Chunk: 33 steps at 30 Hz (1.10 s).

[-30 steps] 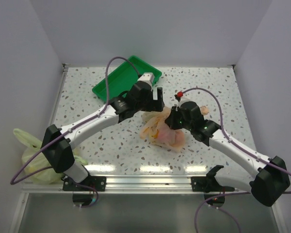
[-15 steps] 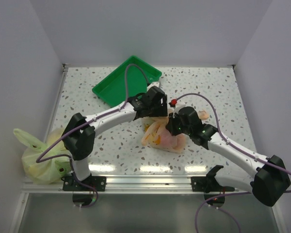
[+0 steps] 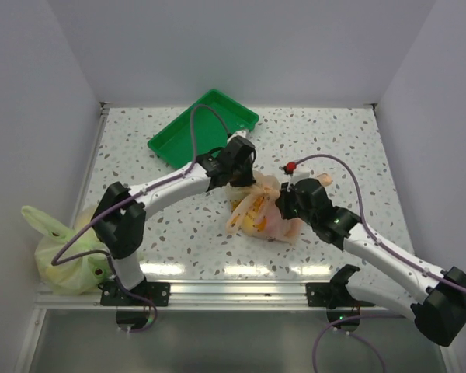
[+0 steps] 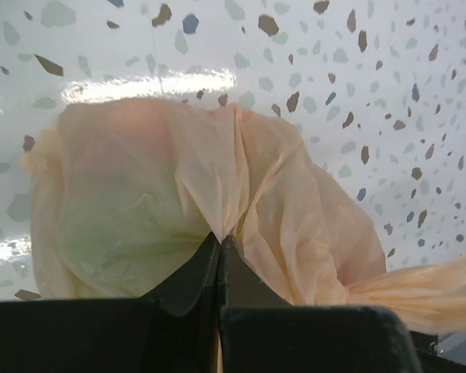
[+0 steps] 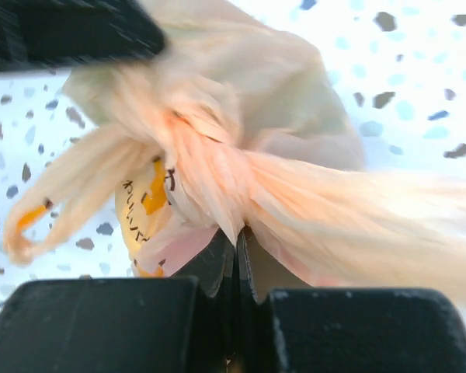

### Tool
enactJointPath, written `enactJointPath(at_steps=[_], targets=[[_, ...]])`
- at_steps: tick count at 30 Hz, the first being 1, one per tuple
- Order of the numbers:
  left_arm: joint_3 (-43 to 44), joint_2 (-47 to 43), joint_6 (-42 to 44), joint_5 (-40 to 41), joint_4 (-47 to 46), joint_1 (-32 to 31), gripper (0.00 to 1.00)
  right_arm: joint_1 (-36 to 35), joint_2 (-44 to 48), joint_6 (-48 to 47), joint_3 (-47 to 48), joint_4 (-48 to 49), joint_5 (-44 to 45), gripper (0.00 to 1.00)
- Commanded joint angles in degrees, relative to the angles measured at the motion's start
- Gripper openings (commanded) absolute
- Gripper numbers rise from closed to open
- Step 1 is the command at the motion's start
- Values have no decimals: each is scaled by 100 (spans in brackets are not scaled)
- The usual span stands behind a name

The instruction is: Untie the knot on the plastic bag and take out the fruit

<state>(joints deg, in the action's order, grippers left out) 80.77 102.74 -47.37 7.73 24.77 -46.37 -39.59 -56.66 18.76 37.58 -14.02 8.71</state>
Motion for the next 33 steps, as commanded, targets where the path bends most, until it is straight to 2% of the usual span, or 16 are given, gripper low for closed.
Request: enactJointPath(at_steps=[1,3,4,9,13,15,16,19,20,23,26,33], targets=[[-114,-753,255,414,27,916,0,109,480,757,91,-732,1473,0],[-272,-930,378,397,62,1164,0,232,717,1163,100,-1303,2072,0],[-342,-1053,413,370,97,1374,0,433,805,1495,83,-1470,2152,0],[-667,-1300,694,256,229,1640,0,1225,1463,2481,-23,-2368,2407,0],[-1167,-1510,774,-42,125,1649,0,1279,1738,2089,-32,-2115,2164,0],[-1361,-1633,809,-411,-156,1631,0,1279,1607,1311,204,-1737,1567,11],[-1502,-1747,809,-508,-253,1605,0,1270,1371,1009,345,-1649,920,31],[-1486,-1889,879,-641,-263,1456,0,1270,1053,15,1100,-1805,-94,61],[-1459,-1898,914,-632,-237,1421,0,1261,948,-196,1276,-1919,-533,67],[-1398,-1994,984,-615,-228,1280,0,1261,632,-855,2014,-2191,-1088,75],[-1398,-2056,1037,-588,-263,1157,0,1217,71,-1296,2762,-2569,-1476,77],[-1459,-2214,1116,-483,-280,972,0,1068,-915,-1726,3123,-2614,-1012,78]])
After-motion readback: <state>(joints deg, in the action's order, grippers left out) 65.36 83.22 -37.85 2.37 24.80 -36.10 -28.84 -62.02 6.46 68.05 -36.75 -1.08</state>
